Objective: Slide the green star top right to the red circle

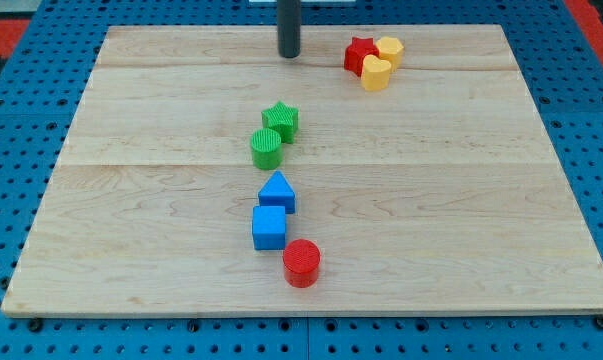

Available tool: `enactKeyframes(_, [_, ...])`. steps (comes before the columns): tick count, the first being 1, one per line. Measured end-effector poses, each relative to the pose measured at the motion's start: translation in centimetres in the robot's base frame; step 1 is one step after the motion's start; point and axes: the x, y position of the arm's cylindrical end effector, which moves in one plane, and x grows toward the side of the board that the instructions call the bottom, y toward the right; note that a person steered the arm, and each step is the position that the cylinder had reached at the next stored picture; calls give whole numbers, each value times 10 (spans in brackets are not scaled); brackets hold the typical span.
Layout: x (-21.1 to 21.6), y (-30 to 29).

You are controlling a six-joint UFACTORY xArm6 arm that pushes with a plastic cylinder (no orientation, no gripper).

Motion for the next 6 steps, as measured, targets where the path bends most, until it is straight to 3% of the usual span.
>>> enactKeyframes(1, [99, 30])
enactKeyframes(2, [174, 100])
enactKeyframes(3, [196, 101])
enactKeyframes(5, [192, 101])
enactKeyframes(6, [271, 102])
